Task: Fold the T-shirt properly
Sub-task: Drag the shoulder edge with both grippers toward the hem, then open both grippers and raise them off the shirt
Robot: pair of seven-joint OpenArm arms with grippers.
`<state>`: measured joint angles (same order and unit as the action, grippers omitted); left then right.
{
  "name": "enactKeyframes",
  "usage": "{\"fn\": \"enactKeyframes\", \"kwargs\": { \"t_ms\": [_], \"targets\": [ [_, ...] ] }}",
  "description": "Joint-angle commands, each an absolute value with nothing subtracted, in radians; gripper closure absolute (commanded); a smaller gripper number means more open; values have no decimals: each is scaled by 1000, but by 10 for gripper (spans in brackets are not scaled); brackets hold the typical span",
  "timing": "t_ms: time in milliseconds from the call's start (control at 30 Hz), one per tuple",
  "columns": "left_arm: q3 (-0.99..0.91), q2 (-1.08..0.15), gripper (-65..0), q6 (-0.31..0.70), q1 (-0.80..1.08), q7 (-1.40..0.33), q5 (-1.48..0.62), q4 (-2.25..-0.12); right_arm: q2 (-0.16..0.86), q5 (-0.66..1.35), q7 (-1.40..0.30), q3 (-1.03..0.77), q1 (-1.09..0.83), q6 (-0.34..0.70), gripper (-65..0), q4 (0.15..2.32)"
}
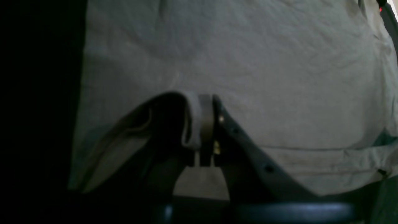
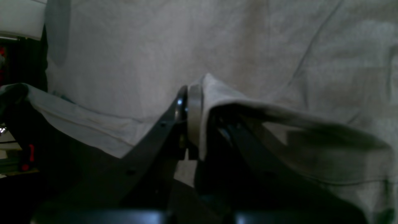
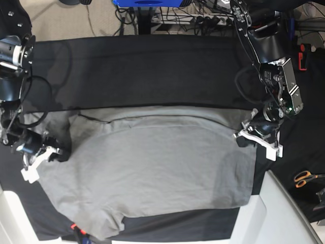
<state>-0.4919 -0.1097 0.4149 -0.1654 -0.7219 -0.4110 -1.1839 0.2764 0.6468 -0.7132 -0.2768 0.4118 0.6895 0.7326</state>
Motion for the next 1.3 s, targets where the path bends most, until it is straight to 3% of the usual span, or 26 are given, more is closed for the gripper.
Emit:
{"fn": "enactKeyframes", "kwargs": {
  "t_ms": [0,767,867,900,967,1033,1133,1267],
  "targets": [
    [-493,-128,0,420,-183,-704,-424,-1187,292,667,-691,-278,441,698,-6,748],
    [-504,-131,0,420,-214,-615,-426,-1096,285,676,-578,-332,437,698,-9,714],
    [-518,-131,0,420,-228,-590,-426,-1093,268,674,-567,-427,432,698,-90,714],
    [-535,-131,-31,420,-228,-576,-426,-1093,265,673,-567,-458,429,698,-144,716],
    [-579,-131,-227,420,-228,-555,-427,-1095,265,673,-567,-516,424,698,-290,719],
    [-642,-131,-365,420,-231,-553,-432,-1099,265,673,-567,-558,423,698,-399,719],
    [-740,-131,-499,420,-239,-555,-433,-1129,265,673,-575,-618,407,698,-428,739],
    [-766,-131,-559,424,-193,-558,-433,-1228,252,676,-615,-697,334,698,-399,885]
  ]
}}
